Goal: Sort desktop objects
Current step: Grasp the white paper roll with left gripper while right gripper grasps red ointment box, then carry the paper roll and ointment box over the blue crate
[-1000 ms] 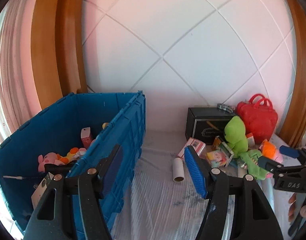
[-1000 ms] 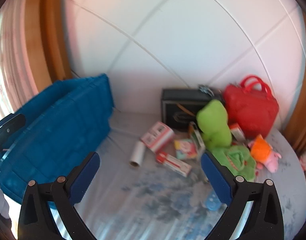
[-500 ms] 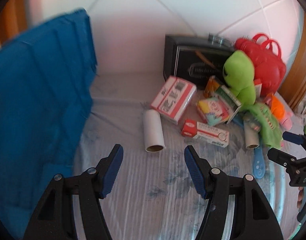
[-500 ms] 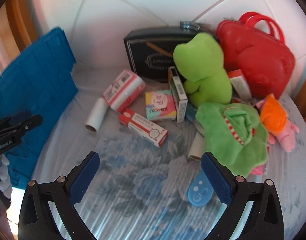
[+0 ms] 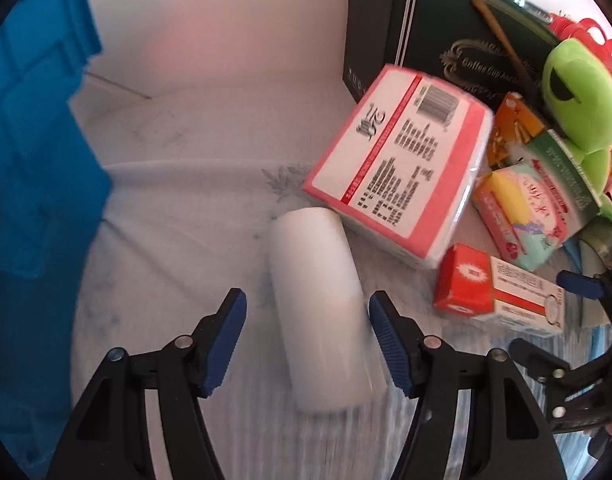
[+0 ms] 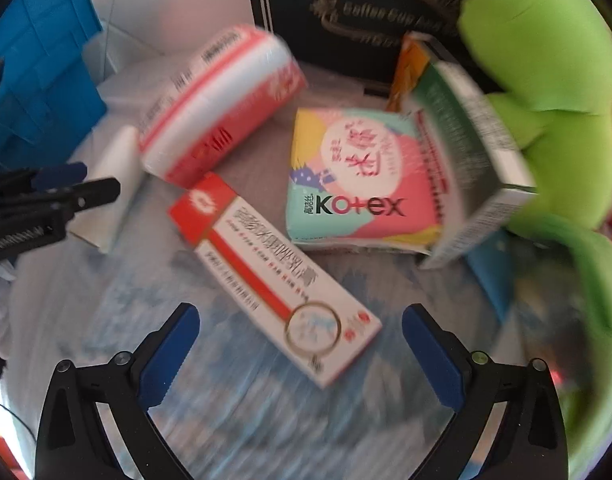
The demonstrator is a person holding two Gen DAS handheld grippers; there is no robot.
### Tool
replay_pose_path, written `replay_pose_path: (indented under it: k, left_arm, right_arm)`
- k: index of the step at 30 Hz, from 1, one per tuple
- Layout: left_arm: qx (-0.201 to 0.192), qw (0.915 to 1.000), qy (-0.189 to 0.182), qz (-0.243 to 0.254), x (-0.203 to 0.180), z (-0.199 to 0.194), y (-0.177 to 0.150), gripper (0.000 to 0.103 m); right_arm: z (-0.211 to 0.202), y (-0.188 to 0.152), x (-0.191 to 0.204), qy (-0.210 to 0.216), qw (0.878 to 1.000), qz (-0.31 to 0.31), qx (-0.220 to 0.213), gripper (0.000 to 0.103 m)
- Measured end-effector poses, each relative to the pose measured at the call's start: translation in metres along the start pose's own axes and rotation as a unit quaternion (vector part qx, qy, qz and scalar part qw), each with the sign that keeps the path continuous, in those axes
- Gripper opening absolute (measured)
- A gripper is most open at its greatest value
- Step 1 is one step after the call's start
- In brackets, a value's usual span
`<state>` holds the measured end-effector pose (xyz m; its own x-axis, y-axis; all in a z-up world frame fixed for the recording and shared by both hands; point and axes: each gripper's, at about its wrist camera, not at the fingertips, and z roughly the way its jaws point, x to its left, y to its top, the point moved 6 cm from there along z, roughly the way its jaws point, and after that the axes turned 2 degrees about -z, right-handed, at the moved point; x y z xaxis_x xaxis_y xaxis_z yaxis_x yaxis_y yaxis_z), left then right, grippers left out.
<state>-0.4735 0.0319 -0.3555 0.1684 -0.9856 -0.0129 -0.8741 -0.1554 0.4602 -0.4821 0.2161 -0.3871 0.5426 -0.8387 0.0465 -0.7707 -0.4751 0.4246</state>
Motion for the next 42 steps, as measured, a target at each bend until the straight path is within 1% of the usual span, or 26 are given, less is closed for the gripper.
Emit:
replay_pose_path:
  k: [1, 3, 4, 5, 8, 10, 12, 14, 15, 16, 17, 18, 19, 20, 21, 22, 23, 24, 25, 29, 34, 36, 38, 39, 41, 42]
  left_arm:
    - [0.005, 1.0000, 0.002, 0.000, -0.001, 0.009, -0.002, 0.064]
    - [0.018, 0.9998, 0.002, -0.001, -0.004, 0.022, -0.005, 0.066]
    - [-0.006, 0.9999, -0.001, -0.011, -0.004, 0.022, -0.003, 0.066]
    - [-0.006, 0.9999, -0.001, -0.012, -0.005, 0.024, -0.004, 0.067]
    - [-0.030, 0.9994, 0.000, -0.016, -0.007, 0.022, -0.007, 0.069]
    - [-0.038, 0.9992, -0.005, -0.012, -0.009, 0.021, -0.009, 0.073]
    - [-0.026, 0.9996, -0.014, 0.007, -0.015, 0.023, -0.010, 0.091]
    - [-0.009, 0.9996, -0.020, 0.020, -0.021, 0.027, -0.013, 0.102]
    - [-0.012, 0.9995, -0.020, 0.020, -0.022, 0.026, -0.014, 0.102]
    - [-0.013, 0.9996, -0.021, 0.017, -0.022, 0.026, -0.014, 0.102]
    - [-0.015, 0.9996, -0.019, 0.017, -0.023, 0.025, -0.015, 0.100]
    - [-0.020, 0.9995, -0.019, 0.015, -0.023, 0.023, -0.016, 0.092]
    - [-0.024, 0.9994, -0.020, 0.015, -0.024, 0.020, -0.017, 0.084]
    - [-0.027, 0.9993, -0.020, 0.019, -0.026, 0.017, -0.018, 0.070]
    - [-0.024, 0.9993, -0.022, 0.019, -0.027, 0.014, -0.020, 0.058]
    - [-0.019, 0.9993, -0.025, 0.019, -0.028, 0.011, -0.022, 0.054]
    - [-0.015, 0.9993, -0.028, 0.017, -0.028, 0.009, -0.026, 0.050]
    - [-0.013, 0.9994, -0.029, 0.014, -0.027, 0.007, -0.028, 0.050]
    - [-0.010, 0.9995, -0.028, 0.010, -0.026, 0.004, -0.035, 0.050]
    - [-0.012, 0.9997, -0.022, 0.004, -0.026, -0.015, -0.063, 0.049]
    - [-0.022, 0.9995, -0.017, 0.015, -0.038, -0.055, -0.103, 0.047]
    - [-0.026, 0.9993, -0.024, 0.015, -0.035, -0.076, -0.106, 0.046]
    - [-0.030, 0.9989, -0.037, 0.008, -0.035, -0.093, -0.112, 0.046]
    - [-0.032, 0.9987, -0.040, 0.005, -0.036, -0.104, -0.118, 0.046]
    - [-0.036, 0.9984, -0.044, 0.001, -0.036, -0.119, -0.123, 0.046]
    - [-0.037, 0.9984, -0.044, -0.001, -0.036, -0.127, -0.128, 0.046]
  right_arm:
    - [0.008, 0.000, 0.000, 0.000, 1.000, -0.005, 0.003, 0.103]
    - [0.014, 0.000, 0.002, -0.017, 0.999, -0.027, -0.014, 0.103]
    - [0.016, -0.001, 0.002, -0.022, 0.999, -0.033, -0.020, 0.103]
    - [0.017, -0.002, 0.000, -0.021, 0.999, -0.028, -0.031, 0.103]
    - [0.017, -0.008, -0.003, -0.027, 0.998, -0.021, -0.060, 0.103]
    - [0.018, -0.012, -0.006, -0.029, 0.996, -0.017, -0.079, 0.103]
    - [0.020, -0.015, -0.008, -0.030, 0.996, -0.015, -0.082, 0.103]
    - [0.021, -0.016, -0.009, -0.031, 0.997, -0.011, -0.063, 0.103]
    - [0.022, -0.017, -0.008, -0.027, 0.998, -0.011, -0.056, 0.103]
    - [0.020, -0.018, -0.005, -0.018, 0.998, -0.013, -0.062, 0.103]
    - [0.018, -0.018, -0.003, -0.018, 0.997, -0.020, -0.074, 0.103]
    - [0.017, -0.019, -0.001, -0.023, 0.996, -0.025, -0.080, 0.099]
    - [0.016, -0.020, 0.002, -0.027, 0.995, -0.035, -0.086, 0.091]
    - [0.016, -0.021, 0.004, -0.028, 0.995, -0.042, -0.083, 0.086]
    - [0.019, -0.022, 0.006, -0.031, 0.995, -0.048, -0.076, 0.073]
    - [0.021, -0.025, 0.008, -0.029, 0.996, -0.052, -0.068, 0.059]
    - [0.021, -0.027, 0.008, -0.017, 0.997, -0.048, -0.066, 0.055]
    - [0.020, -0.030, 0.008, -0.015, 0.997, -0.044, -0.060, 0.048]
    - [0.018, -0.033, 0.009, -0.015, 0.997, -0.043, -0.056, 0.045]
    - [0.008, -0.055, 0.010, -0.002, 0.998, -0.029, -0.052, 0.043]
    - [-0.020, -0.089, 0.007, 0.009, 0.998, 0.002, -0.070, 0.042]
    - [-0.036, -0.100, 0.007, 0.010, 0.997, 0.013, -0.080, 0.042]
    - [-0.056, -0.095, 0.017, 0.012, 0.996, 0.021, -0.089, 0.041]
    - [-0.066, -0.099, 0.019, 0.014, 0.995, 0.026, -0.094, 0.041]
    - [-0.080, -0.093, 0.025, 0.018, 0.994, 0.031, -0.102, 0.041]
    - [-0.092, -0.085, 0.043, 0.017, 0.994, 0.034, -0.106, 0.041]
